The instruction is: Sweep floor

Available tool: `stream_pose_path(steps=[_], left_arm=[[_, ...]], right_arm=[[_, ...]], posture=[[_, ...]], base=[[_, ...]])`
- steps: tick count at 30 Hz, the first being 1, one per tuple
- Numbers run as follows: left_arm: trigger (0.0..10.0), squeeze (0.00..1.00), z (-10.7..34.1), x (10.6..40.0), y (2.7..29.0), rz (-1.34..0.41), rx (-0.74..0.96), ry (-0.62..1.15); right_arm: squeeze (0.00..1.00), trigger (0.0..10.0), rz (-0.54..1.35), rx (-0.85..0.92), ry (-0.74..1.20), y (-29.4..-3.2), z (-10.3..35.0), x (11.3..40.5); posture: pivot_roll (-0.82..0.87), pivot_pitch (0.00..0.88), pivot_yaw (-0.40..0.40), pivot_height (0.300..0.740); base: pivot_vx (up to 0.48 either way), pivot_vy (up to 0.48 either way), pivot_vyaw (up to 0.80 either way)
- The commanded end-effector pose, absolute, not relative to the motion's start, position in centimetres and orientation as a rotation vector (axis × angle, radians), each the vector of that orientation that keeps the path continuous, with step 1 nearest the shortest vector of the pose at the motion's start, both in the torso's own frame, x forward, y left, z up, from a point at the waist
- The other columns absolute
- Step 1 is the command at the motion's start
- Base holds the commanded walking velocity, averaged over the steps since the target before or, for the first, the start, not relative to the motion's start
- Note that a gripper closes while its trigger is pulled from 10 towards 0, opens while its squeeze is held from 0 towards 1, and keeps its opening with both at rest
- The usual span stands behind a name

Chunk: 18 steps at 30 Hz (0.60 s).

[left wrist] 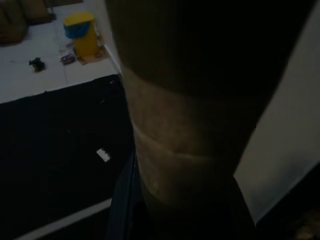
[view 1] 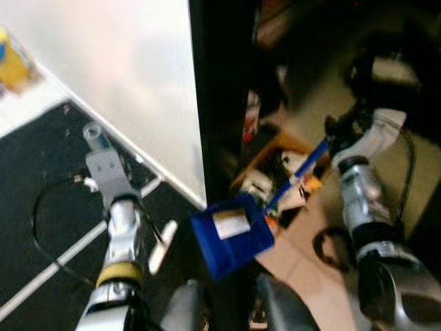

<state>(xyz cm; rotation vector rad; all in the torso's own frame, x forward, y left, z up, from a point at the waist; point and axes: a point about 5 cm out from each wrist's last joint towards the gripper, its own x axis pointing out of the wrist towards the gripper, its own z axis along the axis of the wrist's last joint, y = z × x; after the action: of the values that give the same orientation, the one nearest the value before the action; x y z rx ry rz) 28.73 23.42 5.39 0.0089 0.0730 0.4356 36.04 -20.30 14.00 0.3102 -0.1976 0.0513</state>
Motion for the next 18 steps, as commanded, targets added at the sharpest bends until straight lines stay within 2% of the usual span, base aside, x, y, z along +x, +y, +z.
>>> stream_pose_path(steps=[1, 8, 14, 18], left_arm=[[10.0, 0.0, 5.8, 29.0, 23.3, 0.434, 0.011, 0.057], [10.0, 0.0, 5.9, 29.0, 23.6, 0.44, 0.023, 0.052], [10.0, 0.0, 5.9, 29.0, 23.5, 0.43, 0.03, 0.052], [10.0, 0.0, 6.0, 29.1, 23.4, 0.406, 0.043, 0.049]], right_arm=[[0.0, 10.0, 0.016, 0.355, -0.231, -21.2, 14.6, 36.0], [0.0, 10.0, 0.013, 0.375, -0.373, -22.8, 20.6, 38.0], [0.0, 10.0, -0.014, 0.319, -0.38, -23.9, 22.2, 38.4], [0.0, 10.0, -0.087, 0.206, -0.343, -25.5, 22.6, 38.6]], posture=[[-0.01, 0.044, -0.04, 0.74], [-0.01, 0.054, -0.054, 0.74], [-0.01, 0.06, -0.063, 0.74], [0.0, 0.072, -0.068, 0.74]], base=[[0.0, 0.0, 0.0], [0.0, 0.0, 0.0], [0.0, 0.0, 0.0], [0.0, 0.0, 0.0]])
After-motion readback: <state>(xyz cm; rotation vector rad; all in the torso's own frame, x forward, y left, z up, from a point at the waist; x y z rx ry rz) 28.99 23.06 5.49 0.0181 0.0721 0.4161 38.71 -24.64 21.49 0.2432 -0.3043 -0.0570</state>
